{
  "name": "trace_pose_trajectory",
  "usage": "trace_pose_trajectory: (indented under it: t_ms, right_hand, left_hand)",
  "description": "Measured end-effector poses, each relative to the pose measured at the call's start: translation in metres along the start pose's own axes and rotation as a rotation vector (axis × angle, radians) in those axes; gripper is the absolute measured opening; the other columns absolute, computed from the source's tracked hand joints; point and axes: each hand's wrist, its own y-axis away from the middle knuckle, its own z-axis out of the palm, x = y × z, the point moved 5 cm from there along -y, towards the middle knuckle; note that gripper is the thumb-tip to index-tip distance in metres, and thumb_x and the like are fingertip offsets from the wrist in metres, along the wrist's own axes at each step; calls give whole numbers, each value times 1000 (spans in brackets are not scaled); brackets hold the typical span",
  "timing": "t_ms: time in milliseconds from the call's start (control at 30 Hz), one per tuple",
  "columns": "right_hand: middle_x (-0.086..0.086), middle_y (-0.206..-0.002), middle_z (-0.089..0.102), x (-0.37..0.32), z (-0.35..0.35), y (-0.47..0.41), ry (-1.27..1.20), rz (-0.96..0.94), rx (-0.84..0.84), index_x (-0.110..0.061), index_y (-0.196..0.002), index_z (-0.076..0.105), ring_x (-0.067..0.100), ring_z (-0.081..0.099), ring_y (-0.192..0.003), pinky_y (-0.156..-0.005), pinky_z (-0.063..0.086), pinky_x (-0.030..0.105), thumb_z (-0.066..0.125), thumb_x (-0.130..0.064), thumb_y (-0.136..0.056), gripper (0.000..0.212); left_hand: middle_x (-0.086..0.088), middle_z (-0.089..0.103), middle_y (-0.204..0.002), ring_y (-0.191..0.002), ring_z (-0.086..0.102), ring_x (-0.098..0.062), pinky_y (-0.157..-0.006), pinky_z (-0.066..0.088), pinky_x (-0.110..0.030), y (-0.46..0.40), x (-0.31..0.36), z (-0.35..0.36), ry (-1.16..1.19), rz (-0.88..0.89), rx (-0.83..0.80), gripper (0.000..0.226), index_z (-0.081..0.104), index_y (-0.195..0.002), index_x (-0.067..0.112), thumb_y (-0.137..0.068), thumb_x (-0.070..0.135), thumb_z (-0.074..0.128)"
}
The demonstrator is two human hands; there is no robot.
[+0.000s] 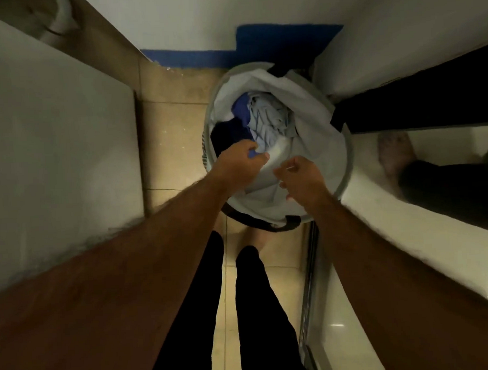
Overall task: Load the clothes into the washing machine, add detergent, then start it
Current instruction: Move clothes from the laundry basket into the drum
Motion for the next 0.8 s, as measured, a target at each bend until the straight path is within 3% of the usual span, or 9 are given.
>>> trace_pose_trajectory:
  t_ms: [67, 133, 167, 233, 367, 467, 533, 667, 800]
  right_hand:
    - [12, -120, 63, 6, 9, -41, 96, -18, 2, -12, -120, 58, 28, 63, -106, -92, 53, 49, 66, -28, -89, 36]
    - [13, -126, 60, 10, 16, -75, 153, -58, 25, -11, -126, 56, 30, 62, -108, -95, 52, 46, 68, -24, -89, 42]
    - [14, -132, 57, 11, 20, -94, 165, -85, 43, -10, -130, 54, 31, 60, -114, -98, 50, 42, 70, -22, -88, 46]
    - [13, -144, 49, 11, 27, -129, 218, -155, 83, -10, -142, 45, 28, 49, -130, -106, 40, 34, 71, -20, -87, 61]
    - [11, -162, 19, 3, 45, -199, 285, -273, 123, -13, -155, 17, 25, 22, -149, -113, 24, 25, 74, -25, -86, 91]
    - [14, -164, 10, 0, 61, -238, 307, -291, 95, -16, -157, 11, 27, 13, -151, -119, 16, 30, 77, -28, -82, 100]
    - [14, -160, 23, 2, 69, -253, 234, -264, 27, -16, -155, 19, 28, 28, -146, -118, 28, 40, 78, -22, -80, 96]
    - [14, -128, 62, 5, 54, -253, 336, -307, 233, -11, -131, 56, 28, 58, -119, -98, 44, 29, 69, -17, -84, 49]
    - [9, -87, 65, 4, 36, -214, -1, -256, 278, -16, -97, 65, 27, 64, -83, -74, 52, 34, 65, -21, -84, 14]
  left_hand:
    - [-9, 57, -117, -111, 52, -23, -93, 39, -31, -40, -14, 9, -36, -33, 9, 37, 55, -124, 12, -94, 34, 55]
    - [-5, 52, -90, -91, 51, -22, -80, 39, -31, -70, -29, 15, -41, -73, 42, 15, 58, -95, 17, -93, 32, 55]
    - [-10, 52, -86, -88, 52, -24, -77, 40, -33, -84, -37, 19, -14, -94, 61, 17, 57, -91, 14, -93, 31, 55]
    - [-23, 60, -101, -97, 58, -35, -83, 46, -39, -110, -53, 29, 96, -136, 80, 33, 60, -106, 0, -94, 30, 53]
    - [-15, 62, -109, -99, 59, -29, -81, 48, -36, -149, -77, 48, 332, -237, 106, 49, 56, -122, -1, -98, 40, 45]
    - [-17, 56, -128, -116, 53, -33, -102, 42, -44, -170, -92, 62, 446, -297, 159, 61, 51, -131, 4, -96, 53, 40]
    - [-14, 49, -139, -123, 49, -34, -106, 38, -50, -174, -100, 68, 502, -358, 173, 71, 43, -139, 9, -93, 62, 34]
    - [-12, 39, -148, -129, 43, -35, -108, 35, -51, -175, -106, 66, 626, -454, 242, 80, 30, -147, 10, -92, 68, 26]
    - [-11, 41, -147, -129, 44, -33, -107, 36, -51, -161, -101, 68, 729, -508, 229, 86, 30, -147, 13, -88, 74, 22]
